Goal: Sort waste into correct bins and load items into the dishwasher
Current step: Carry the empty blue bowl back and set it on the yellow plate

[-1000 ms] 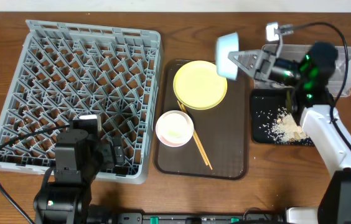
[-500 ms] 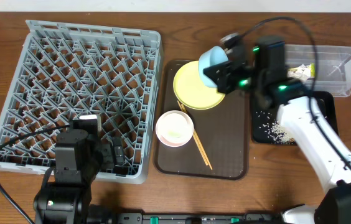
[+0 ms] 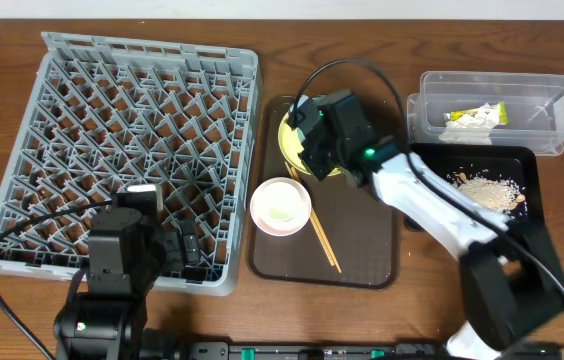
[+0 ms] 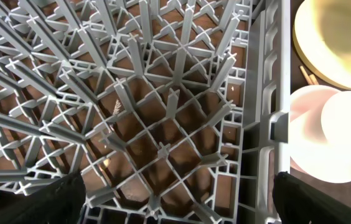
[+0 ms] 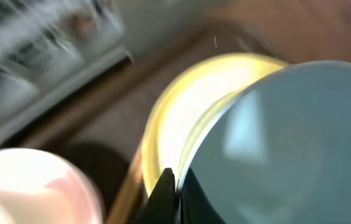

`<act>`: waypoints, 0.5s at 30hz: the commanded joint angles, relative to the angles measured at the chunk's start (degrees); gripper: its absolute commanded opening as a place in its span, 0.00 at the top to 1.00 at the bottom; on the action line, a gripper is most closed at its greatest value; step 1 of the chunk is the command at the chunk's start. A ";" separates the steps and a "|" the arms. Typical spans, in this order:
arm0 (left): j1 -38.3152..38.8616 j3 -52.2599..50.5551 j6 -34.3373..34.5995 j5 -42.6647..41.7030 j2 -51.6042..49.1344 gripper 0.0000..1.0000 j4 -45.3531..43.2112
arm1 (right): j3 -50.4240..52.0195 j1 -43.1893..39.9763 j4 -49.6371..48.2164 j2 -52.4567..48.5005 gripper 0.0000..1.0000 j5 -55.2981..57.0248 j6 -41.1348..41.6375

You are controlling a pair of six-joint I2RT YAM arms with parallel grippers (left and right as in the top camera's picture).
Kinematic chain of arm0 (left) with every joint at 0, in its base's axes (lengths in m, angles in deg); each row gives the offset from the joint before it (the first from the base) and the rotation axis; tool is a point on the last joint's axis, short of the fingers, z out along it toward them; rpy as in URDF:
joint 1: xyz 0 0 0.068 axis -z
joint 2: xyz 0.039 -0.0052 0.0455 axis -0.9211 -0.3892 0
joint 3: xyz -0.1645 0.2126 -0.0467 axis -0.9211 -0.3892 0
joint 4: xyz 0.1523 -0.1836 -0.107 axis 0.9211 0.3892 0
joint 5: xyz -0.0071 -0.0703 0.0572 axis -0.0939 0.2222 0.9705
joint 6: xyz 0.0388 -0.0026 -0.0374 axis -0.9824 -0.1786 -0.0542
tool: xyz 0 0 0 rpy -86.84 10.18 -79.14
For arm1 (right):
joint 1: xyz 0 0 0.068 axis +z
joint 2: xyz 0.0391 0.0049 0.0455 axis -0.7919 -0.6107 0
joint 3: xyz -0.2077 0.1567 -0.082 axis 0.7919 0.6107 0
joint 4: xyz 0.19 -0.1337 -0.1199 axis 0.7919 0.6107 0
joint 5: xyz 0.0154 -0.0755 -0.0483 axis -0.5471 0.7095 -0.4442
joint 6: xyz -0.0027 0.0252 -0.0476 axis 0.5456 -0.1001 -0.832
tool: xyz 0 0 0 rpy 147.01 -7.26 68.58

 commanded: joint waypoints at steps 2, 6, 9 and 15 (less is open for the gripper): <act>0.17 1.07 0.48 0.50 -0.04 0.04 0.11 | -1.09 0.22 -0.55 -3.26 0.99 2.45 -1.11; 0.17 1.07 0.48 0.50 -0.04 0.04 0.09 | -1.11 0.22 -0.81 -3.56 0.86 2.43 -1.11; 0.17 1.07 0.48 0.50 -0.04 0.04 0.09 | -1.11 0.39 -0.42 -3.21 0.71 2.12 -0.52; 0.17 1.07 0.48 0.50 -0.04 0.04 0.11 | -1.42 0.26 2.12 2.82 0.46 0.90 5.97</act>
